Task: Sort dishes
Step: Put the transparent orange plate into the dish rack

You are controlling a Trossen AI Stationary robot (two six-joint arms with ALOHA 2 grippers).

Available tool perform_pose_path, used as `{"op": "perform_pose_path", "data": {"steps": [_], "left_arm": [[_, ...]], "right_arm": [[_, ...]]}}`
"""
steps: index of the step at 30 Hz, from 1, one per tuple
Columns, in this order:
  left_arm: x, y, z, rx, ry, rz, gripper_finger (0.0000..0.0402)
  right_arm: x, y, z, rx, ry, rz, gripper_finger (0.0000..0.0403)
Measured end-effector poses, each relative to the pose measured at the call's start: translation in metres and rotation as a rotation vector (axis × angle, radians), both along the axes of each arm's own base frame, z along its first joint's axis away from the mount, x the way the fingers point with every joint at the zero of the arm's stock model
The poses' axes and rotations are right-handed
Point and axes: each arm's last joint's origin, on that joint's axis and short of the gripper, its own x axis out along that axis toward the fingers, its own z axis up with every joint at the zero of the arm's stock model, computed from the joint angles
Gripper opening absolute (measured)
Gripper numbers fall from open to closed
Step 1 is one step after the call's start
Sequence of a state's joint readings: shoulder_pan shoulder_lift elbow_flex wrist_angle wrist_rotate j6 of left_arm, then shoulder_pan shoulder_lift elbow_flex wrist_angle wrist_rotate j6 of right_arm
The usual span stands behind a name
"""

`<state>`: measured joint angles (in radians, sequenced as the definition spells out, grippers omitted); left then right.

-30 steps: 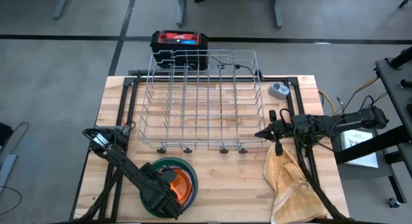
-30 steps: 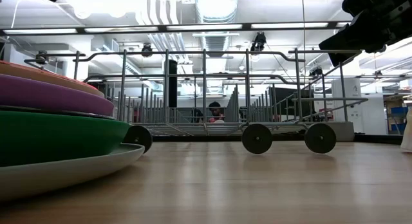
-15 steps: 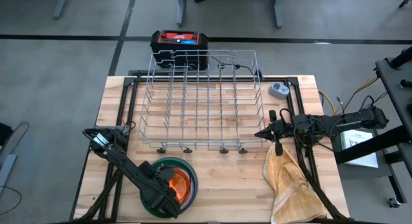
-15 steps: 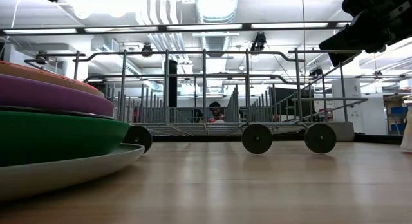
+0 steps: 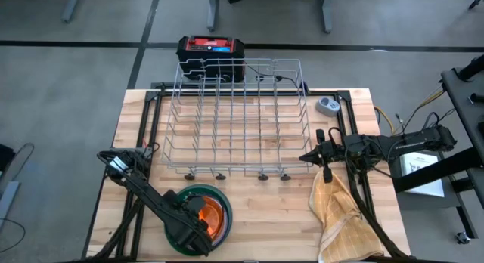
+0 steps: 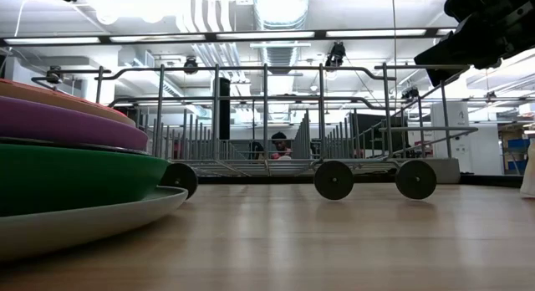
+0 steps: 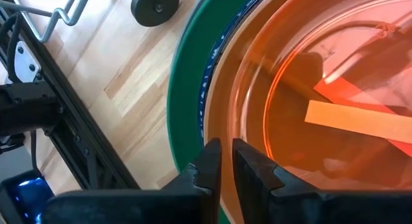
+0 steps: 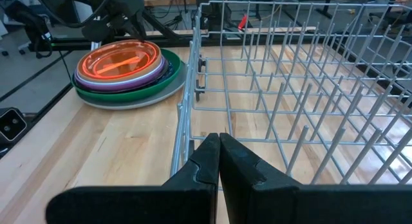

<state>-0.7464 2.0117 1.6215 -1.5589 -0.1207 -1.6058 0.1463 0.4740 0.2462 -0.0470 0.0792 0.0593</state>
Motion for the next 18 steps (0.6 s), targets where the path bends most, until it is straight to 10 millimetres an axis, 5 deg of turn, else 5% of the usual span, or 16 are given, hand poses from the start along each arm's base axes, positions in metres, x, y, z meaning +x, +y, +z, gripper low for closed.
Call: {"op": "perform_pose_path", "data": {"steps": [18], "left_arm": [[0.0009, -0.0001, -0.0022, 0.000, -0.013, -0.028, 0.0028]], "right_arm": [[0.0000, 0.0000, 0.0000, 0.001, 0.000, -0.001, 0.0002]]}}
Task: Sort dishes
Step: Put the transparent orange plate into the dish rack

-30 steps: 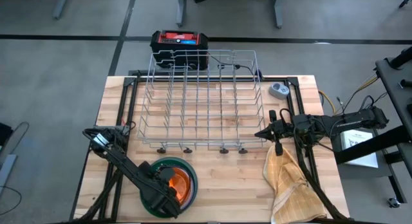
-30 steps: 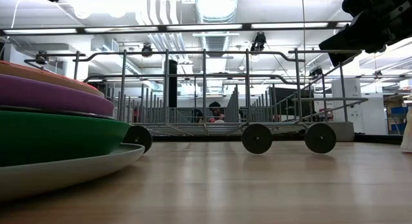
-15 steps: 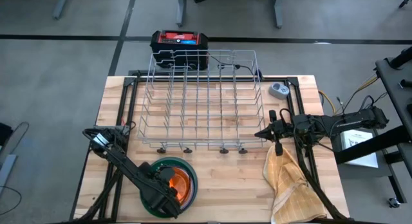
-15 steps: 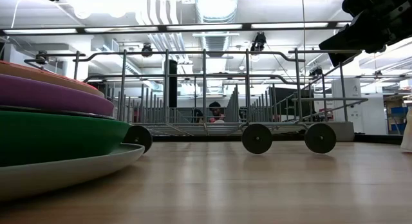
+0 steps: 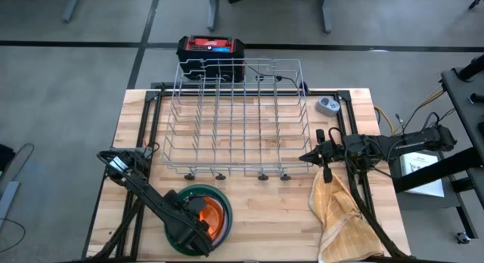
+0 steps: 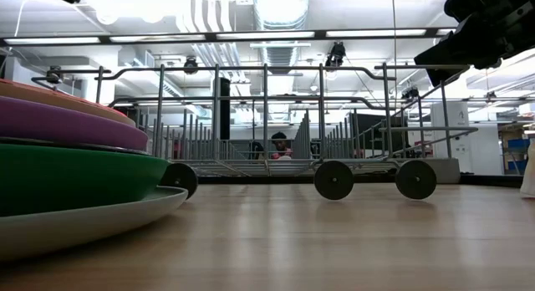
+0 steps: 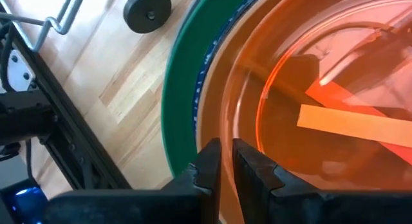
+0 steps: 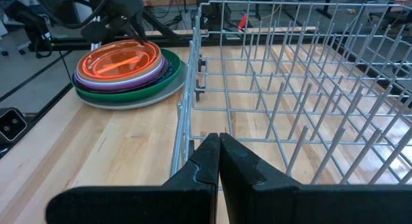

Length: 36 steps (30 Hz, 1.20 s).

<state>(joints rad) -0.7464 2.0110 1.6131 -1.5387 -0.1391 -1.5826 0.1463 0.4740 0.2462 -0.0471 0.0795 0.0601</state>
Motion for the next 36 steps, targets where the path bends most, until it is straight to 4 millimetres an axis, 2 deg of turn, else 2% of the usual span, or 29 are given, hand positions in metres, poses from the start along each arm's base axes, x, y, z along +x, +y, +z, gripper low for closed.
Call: {"op": "perform_pose_path", "data": {"steps": [36], "left_arm": [[0.0014, 0.0009, -0.0016, 0.022, -0.031, -0.007, 0.0028]], "right_arm": [[0.0000, -0.0001, 0.0000, -0.001, 0.000, 0.000, 0.0002]]}}
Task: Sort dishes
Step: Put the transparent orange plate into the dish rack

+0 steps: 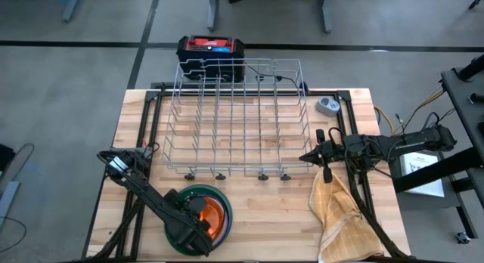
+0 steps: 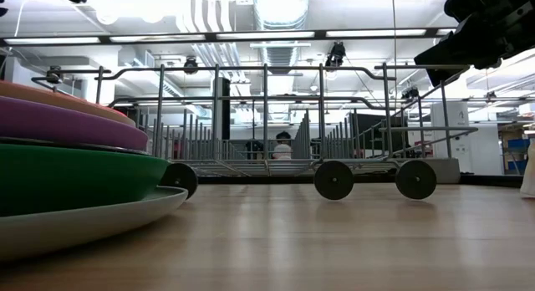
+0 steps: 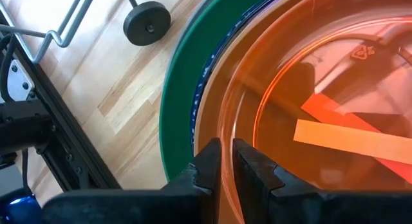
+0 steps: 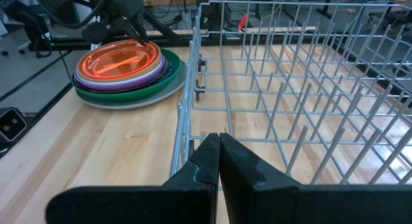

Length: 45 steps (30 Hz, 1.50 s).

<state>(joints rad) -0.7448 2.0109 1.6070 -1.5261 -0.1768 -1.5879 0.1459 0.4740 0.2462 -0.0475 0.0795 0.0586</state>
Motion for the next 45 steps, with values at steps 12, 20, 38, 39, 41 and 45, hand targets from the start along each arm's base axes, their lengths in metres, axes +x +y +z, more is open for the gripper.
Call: {"op": "perform_pose_path", "data": {"steps": [12, 20, 38, 39, 41, 45], "left_arm": [[0.0000, 0.0004, 0.0001, 0.004, 0.000, 0.007, 0.0028], [0.0019, -0.0007, -0.0007, 0.002, -0.038, 0.022, 0.0028], [-0.0012, -0.0009, -0.0003, -0.022, 0.002, 0.114, 0.0109], [-0.0011, -0.0010, -0.0003, -0.023, 0.001, 0.113, 0.0113], [-0.0001, -0.0019, -0.0008, -0.034, -0.008, 0.111, 0.0115], [0.0001, -0.0021, -0.0009, -0.036, -0.010, 0.111, 0.0114]], "right_arm": [[0.0000, 0.0000, 0.0000, -0.004, -0.001, 0.001, 0.0002], [0.0000, 0.0000, 0.0000, 0.008, 0.000, -0.002, 0.0002], [0.0000, 0.0000, 0.0000, 0.008, 0.000, -0.002, 0.0002], [0.0000, 0.0000, 0.0000, 0.008, 0.000, -0.002, 0.0002], [0.0000, 0.0000, 0.0000, 0.008, 0.000, -0.002, 0.0002], [0.0000, 0.0000, 0.0000, 0.008, 0.000, -0.002, 0.0002]]}}
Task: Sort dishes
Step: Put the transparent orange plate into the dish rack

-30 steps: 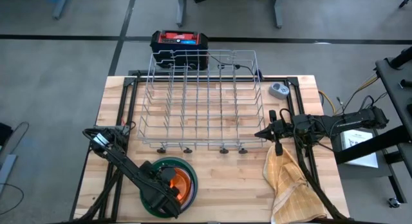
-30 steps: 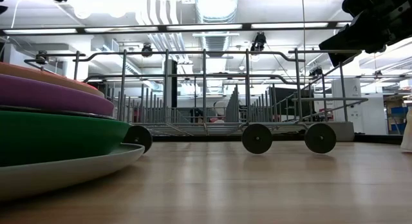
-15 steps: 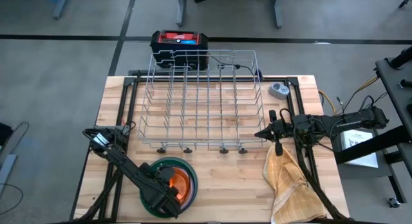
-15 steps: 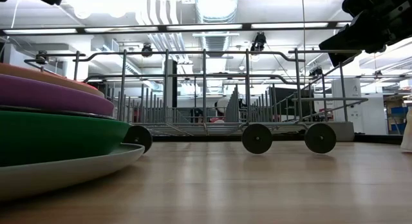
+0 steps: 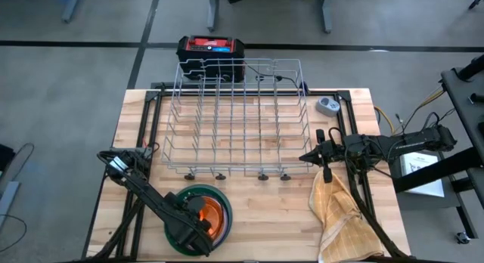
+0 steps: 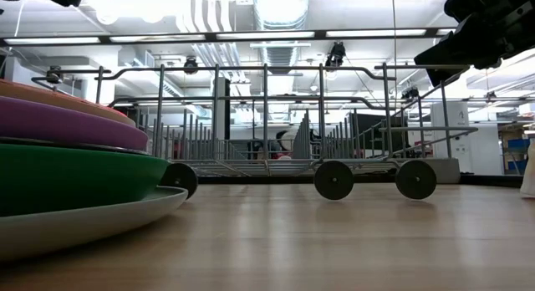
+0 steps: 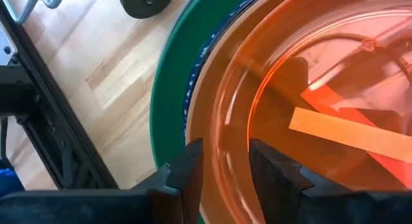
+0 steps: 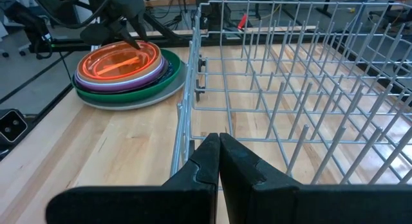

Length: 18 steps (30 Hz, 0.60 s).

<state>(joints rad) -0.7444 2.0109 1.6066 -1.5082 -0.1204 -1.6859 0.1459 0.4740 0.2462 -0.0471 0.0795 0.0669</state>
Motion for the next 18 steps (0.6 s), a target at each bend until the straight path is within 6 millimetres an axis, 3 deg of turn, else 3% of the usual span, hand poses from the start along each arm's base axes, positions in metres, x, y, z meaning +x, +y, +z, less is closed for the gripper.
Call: {"op": "perform_pose_path", "data": {"steps": [18], "left_arm": [[-0.0019, 0.0016, -0.0040, 0.012, 0.014, -0.001, 0.0112]], "right_arm": [[0.0000, 0.0000, 0.0000, 0.003, 0.000, -0.001, 0.0002]]}}
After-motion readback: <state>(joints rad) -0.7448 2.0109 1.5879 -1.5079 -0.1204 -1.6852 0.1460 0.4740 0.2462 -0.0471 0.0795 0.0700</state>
